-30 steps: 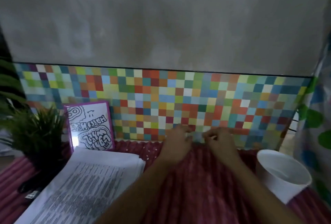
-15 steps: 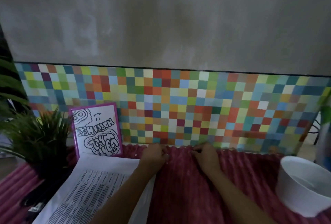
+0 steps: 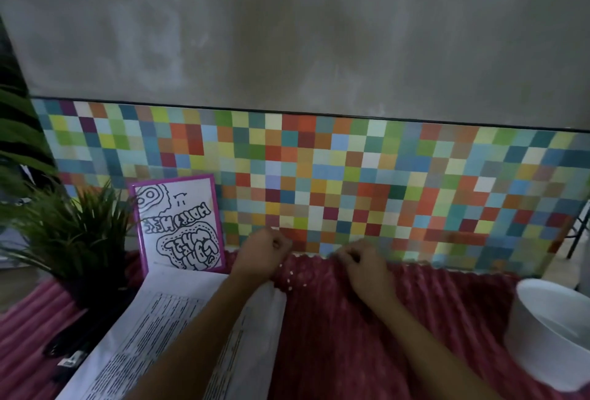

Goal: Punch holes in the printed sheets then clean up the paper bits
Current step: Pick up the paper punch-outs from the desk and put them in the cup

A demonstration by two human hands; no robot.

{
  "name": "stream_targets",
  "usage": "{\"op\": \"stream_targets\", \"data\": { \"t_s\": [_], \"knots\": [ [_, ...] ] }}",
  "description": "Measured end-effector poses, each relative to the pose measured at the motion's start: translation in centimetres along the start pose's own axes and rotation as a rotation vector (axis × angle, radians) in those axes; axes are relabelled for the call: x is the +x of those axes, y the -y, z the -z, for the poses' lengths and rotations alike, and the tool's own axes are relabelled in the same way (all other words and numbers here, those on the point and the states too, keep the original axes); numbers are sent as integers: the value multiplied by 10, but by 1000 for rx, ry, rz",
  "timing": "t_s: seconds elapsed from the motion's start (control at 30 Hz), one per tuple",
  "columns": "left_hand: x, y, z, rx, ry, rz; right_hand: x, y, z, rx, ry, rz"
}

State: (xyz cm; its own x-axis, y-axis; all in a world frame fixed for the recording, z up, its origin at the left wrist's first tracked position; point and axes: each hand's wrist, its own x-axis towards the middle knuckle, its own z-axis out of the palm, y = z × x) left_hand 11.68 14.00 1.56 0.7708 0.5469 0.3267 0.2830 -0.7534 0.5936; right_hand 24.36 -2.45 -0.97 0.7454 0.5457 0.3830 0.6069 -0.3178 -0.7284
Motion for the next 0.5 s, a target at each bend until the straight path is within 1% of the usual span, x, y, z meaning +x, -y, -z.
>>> {"op": "stream_targets", "data": {
  "t_s": [0.07,0.1,0.17,0.27,0.3,0.33,0.37,0.4,0.47,0.5],
  "knots": [
    [-6,6,8,38,65,-47,-6,15,-14,25,175,75],
    [-9,8,9,44,99,-51,-8,19,-22,8,226,95],
    [-14,10,4,109,135,-30,-8,20,-35,-53,266,98],
    [-15,12,-6,256,156,-56,-11,13,-45,-122,303,71],
    [-16,17,-13,324,120,-82,-12,10,-48,-147,294,68],
    [-18,21,-19,389,79,-155,-14,9,-50,-180,277,66],
    [-20,24,-25,431,33,-235,-16,8,-53,-214,263,68],
    [-22,26,-29,443,-18,-269,-18,7,-56,-249,241,77],
    [-23,30,-39,479,-115,-295,-24,7,-59,-301,178,145],
    [-24,32,-41,538,-149,-316,-26,7,-60,-320,137,206]
  ]
}}
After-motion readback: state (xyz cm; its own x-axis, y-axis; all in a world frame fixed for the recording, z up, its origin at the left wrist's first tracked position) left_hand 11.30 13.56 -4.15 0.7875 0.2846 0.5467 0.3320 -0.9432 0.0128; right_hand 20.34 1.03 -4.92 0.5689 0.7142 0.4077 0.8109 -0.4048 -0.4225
